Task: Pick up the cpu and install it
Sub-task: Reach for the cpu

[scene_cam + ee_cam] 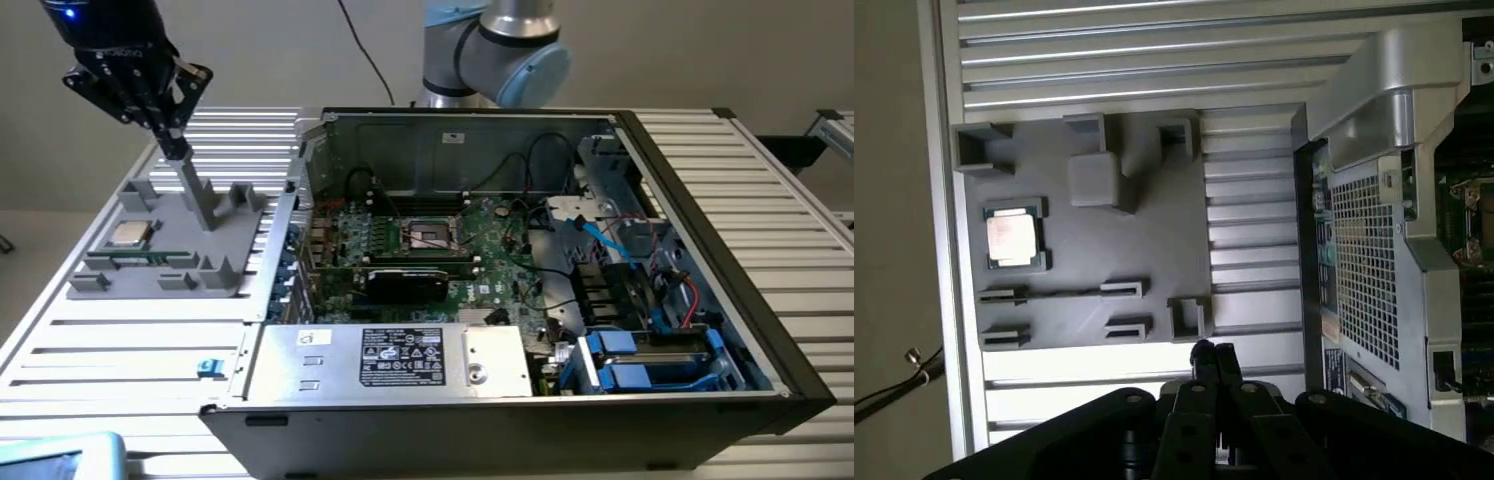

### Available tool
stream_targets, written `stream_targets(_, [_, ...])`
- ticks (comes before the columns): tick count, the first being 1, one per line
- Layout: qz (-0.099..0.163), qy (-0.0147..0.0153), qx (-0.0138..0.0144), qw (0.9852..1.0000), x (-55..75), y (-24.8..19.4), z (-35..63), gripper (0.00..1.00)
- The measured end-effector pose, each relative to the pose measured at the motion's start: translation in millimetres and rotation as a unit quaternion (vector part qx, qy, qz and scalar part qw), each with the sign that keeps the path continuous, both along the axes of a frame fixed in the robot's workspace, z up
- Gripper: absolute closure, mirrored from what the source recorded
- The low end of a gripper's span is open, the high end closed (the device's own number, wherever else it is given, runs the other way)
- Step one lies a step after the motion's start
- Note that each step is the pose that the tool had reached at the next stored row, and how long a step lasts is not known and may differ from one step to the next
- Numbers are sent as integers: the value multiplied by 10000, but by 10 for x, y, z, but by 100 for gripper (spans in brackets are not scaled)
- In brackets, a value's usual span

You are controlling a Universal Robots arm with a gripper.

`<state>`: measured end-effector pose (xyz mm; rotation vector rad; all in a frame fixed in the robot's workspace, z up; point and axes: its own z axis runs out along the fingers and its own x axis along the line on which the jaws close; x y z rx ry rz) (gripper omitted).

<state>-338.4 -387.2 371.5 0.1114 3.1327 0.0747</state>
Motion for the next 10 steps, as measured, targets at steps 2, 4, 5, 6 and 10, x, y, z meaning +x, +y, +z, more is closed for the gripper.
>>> stream_targets(2, [-1, 0, -2, 10000, -90, 40, -29, 88])
stream_targets(4, [0, -1, -4, 10000, -183, 80, -59, 88])
stream_targets(5, [0, 0, -6, 10000, -227, 100, -73, 88])
stream_targets(6, [0, 0, -7, 10000, -273, 120, -87, 88])
stream_targets(10, [0, 0, -11, 10000, -453, 197, -144, 88])
